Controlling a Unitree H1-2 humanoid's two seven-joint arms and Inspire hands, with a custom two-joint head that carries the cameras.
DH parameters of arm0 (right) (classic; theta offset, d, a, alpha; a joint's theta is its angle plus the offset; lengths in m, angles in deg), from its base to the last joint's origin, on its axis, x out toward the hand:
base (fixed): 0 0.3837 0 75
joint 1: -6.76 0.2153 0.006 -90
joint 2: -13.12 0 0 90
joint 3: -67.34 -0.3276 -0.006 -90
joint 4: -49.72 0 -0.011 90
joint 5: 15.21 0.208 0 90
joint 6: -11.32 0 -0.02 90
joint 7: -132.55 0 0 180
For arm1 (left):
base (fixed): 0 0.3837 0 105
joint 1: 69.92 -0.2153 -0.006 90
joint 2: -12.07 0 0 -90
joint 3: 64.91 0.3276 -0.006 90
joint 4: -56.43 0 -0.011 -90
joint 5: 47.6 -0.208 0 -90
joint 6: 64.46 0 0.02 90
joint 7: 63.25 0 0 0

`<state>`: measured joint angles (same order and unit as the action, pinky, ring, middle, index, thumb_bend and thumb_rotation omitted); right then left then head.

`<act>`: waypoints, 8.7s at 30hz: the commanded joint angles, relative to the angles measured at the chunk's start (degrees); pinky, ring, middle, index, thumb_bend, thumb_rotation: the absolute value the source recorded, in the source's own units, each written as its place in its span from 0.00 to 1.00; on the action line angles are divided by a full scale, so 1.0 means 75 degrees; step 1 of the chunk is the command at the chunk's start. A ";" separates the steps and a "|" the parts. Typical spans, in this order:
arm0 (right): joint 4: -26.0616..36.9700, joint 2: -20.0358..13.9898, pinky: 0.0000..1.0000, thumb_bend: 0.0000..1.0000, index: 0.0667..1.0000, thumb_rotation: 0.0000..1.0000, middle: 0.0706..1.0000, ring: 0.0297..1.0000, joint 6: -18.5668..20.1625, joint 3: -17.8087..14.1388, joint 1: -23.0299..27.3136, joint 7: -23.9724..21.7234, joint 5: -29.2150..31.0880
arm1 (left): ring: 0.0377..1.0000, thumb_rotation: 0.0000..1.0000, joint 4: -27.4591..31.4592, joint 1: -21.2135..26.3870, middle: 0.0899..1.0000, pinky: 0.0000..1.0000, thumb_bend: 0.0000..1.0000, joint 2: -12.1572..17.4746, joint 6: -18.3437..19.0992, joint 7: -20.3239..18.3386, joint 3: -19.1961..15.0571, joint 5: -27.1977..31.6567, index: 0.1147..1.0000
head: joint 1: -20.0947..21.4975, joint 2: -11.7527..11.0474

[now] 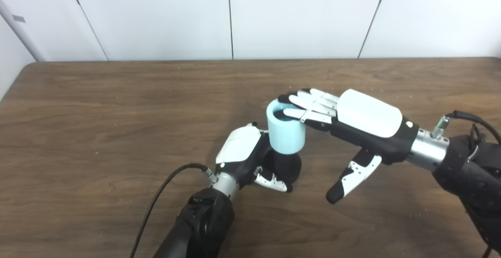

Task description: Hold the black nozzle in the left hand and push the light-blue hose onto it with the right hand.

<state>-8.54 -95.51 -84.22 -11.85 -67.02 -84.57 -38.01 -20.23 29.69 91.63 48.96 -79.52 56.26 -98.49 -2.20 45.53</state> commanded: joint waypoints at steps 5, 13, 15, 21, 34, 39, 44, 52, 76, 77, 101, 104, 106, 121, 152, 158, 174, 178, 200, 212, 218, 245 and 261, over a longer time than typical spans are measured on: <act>-0.0283 -0.0290 1.00 0.70 0.94 1.00 1.00 1.00 -0.0485 -0.0037 -0.0175 0.0243 -0.0436 | 0.74 0.00 -0.0366 -0.0336 0.48 1.00 0.52 0.0166 0.0341 -0.0682 0.0115 0.0061 0.41 | 0.0018 0.0010; -0.0329 -0.0404 1.00 0.68 0.94 1.00 1.00 1.00 -0.0664 -0.0016 -0.0158 0.0359 -0.0451 | 0.80 0.00 -0.0426 -0.0270 0.46 1.00 0.52 0.0196 0.0307 -0.0700 0.0168 0.0006 0.42 | 0.0015 0.0008; -0.0298 -0.0373 1.00 0.68 0.94 1.00 1.00 1.00 -0.0703 -0.0009 -0.0192 0.0397 -0.0473 | 0.80 0.00 -0.0420 -0.0264 0.46 1.00 0.52 0.0208 0.0304 -0.0709 0.0164 0.0001 0.42 | 0.0014 0.0017; -0.0210 -0.0292 1.00 0.67 0.94 1.00 1.00 1.00 -0.0845 0.0049 -0.0209 0.0488 -0.0566 | 0.83 0.00 -0.0418 -0.0272 0.47 1.00 0.52 0.0207 0.0291 -0.0681 0.0149 0.0015 0.41 | 0.0044 0.0001; 0.0234 -0.0135 1.00 0.66 0.94 1.00 1.00 1.00 -0.0146 -0.0058 0.0645 0.0179 -0.0060 | 0.77 0.00 -0.0547 -0.0240 0.43 1.00 0.52 0.0162 0.0246 -0.0618 0.0187 -0.0016 0.44 | 0.0049 -0.0023; 0.0151 0.0081 1.00 0.63 0.94 1.00 0.99 1.00 -0.0035 -0.0106 0.1030 0.0245 0.0087 | 0.78 0.00 -0.0592 -0.0233 0.43 1.00 0.52 0.0164 0.0240 -0.0602 0.0196 -0.0023 0.43 | 0.0001 -0.0001; 0.0282 0.0283 1.00 0.59 0.93 1.00 0.98 1.00 0.0371 -0.0236 0.1456 0.0207 0.0161 | 0.86 0.00 -0.0516 -0.0260 0.48 1.00 0.52 0.0209 0.0273 -0.0651 0.0160 -0.0005 0.41 | -0.0019 0.0021; 0.0555 0.0335 1.00 0.53 0.92 1.00 0.98 0.99 0.0809 -0.0416 0.1650 0.0209 0.0111 | 0.82 0.00 -0.0506 -0.0273 0.48 1.00 0.52 0.0182 0.0309 -0.0652 0.0137 0.0037 0.41 | -0.0004 0.0045; 0.0483 -0.0037 1.00 0.56 0.93 1.00 0.98 1.00 0.0241 -0.0097 0.0672 -0.0053 0.0252 | 0.79 0.00 -0.0534 -0.0205 0.46 1.00 0.52 0.0160 0.0360 -0.0698 0.0089 0.0047 0.42 | -0.0036 0.0111; 0.0469 -0.0037 1.00 0.56 0.93 1.00 0.98 1.00 0.0199 -0.0084 0.0647 -0.0044 0.0214 | 0.79 0.00 -0.0534 -0.0203 0.46 1.00 0.52 0.0159 0.0362 -0.0701 0.0088 0.0043 0.42 | -0.0036 0.0111; 0.0243 0.0045 1.00 0.58 0.92 1.00 0.98 1.00 -0.0375 0.0128 0.0266 0.0020 -0.0098 | 0.79 0.00 -0.0477 -0.0213 0.48 1.00 0.52 0.0157 0.0399 -0.0723 0.0057 0.0069 0.41 | 0.0000 0.0182; 0.0222 0.0039 1.00 0.58 0.92 1.00 0.98 1.00 -0.0412 0.0139 0.0155 0.0036 -0.0129 | 0.79 0.00 -0.0471 -0.0223 0.49 1.00 0.52 0.0154 0.0406 -0.0724 0.0058 0.0058 0.40 | 0.0000 0.0186; 0.0215 0.0035 1.00 0.58 0.92 1.00 0.98 1.00 -0.0415 0.0162 0.0078 0.0065 -0.0163 | 0.78 0.00 -0.0482 -0.0218 0.48 1.00 0.52 0.0148 0.0406 -0.0722 0.0062 0.0054 0.41 | -0.0006 0.0186; 0.0080 -0.0092 1.00 0.58 0.92 1.00 0.98 1.00 -0.0230 0.0257 -0.0293 0.0078 -0.0342 | 0.80 0.00 -0.0376 -0.0257 0.48 1.00 0.52 0.0184 0.0389 -0.0733 0.0025 0.0089 0.41 | 0.0034 0.0224; -0.0408 -0.0290 1.00 0.60 0.94 1.00 0.98 1.00 -0.0185 0.0932 -0.0369 0.0092 -0.0254 | 0.77 0.00 -0.0341 -0.0242 0.49 1.00 0.52 0.0112 0.0397 -0.0803 0.0011 0.0010 0.40 | 0.0016 0.0274; -0.0405 -0.0331 1.00 0.60 0.94 1.00 0.98 1.00 -0.0125 0.1015 -0.0393 0.0073 -0.0163 | 0.78 0.00 -0.0328 -0.0260 0.48 1.00 0.52 0.0103 0.0389 -0.0795 0.0000 0.0022 0.40 | 0.0006 0.0278; -0.0601 -0.0496 1.00 0.60 0.94 1.00 0.98 1.00 -0.0113 0.1113 -0.0405 0.0118 -0.0151 | 0.77 0.00 -0.0341 -0.0231 0.48 1.00 0.52 0.0056 0.0418 -0.0838 -0.0044 0.0009 0.41 | 0.0034 0.0316; -0.0613 -0.0560 1.00 0.60 0.94 1.00 0.98 1.00 -0.0083 0.1150 -0.0408 0.0150 -0.0169 | 0.78 0.00 -0.0320 -0.0235 0.49 1.00 0.52 0.0047 0.0430 -0.0908 -0.0058 -0.0036 0.40 | 0.0035 0.0332; 0.0182 -0.0529 1.00 0.61 0.94 1.00 0.98 1.00 0.0697 0.0737 0.0317 0.0090 0.0450 | 0.80 0.00 -0.0370 -0.0240 0.49 1.00 0.52 0.0077 0.0376 -0.0857 -0.0057 -0.0012 0.40 | 0.0014 0.0283; 0.0359 -0.0107 1.00 0.59 0.93 1.00 0.98 0.99 0.0551 -0.0304 0.0979 0.0605 0.0532 | 0.78 0.00 -0.0406 -0.0270 0.49 1.00 0.52 0.0094 0.0342 -0.0796 -0.0085 0.0048 0.40 | 0.0023 0.0257; 0.0451 0.0049 0.99 0.57 0.92 1.00 0.97 0.99 0.0685 -0.0440 0.1018 0.0603 0.0386 | 0.80 0.00 -0.0414 -0.0283 0.49 1.00 0.52 0.0101 0.0339 -0.0774 -0.0085 0.0044 0.40 | 0.0037 0.0239; 0.0233 0.0054 0.95 0.52 0.90 0.97 0.96 0.97 0.1184 -0.0473 0.0847 0.0538 0.0105 | 0.93 0.03 0.0001 -0.0032 0.92 1.00 0.93 0.0394 0.0384 -0.0952 0.0008 -0.0662 0.78 | -0.0005 0.0189; 0.0059 0.0077 0.96 0.53 0.91 0.97 0.96 0.97 0.0995 -0.0329 0.0725 0.0581 -0.0106 | 0.99 0.20 -0.0001 -0.0031 0.97 1.00 1.00 0.0629 -0.0837 0.0456 -0.0618 -0.0616 0.88 | -0.0055 0.0167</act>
<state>-8.79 -94.65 -75.14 -13.68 -62.76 -81.44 -39.12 -20.18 29.11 94.76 42.72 -77.11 52.94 -101.73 -2.55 46.76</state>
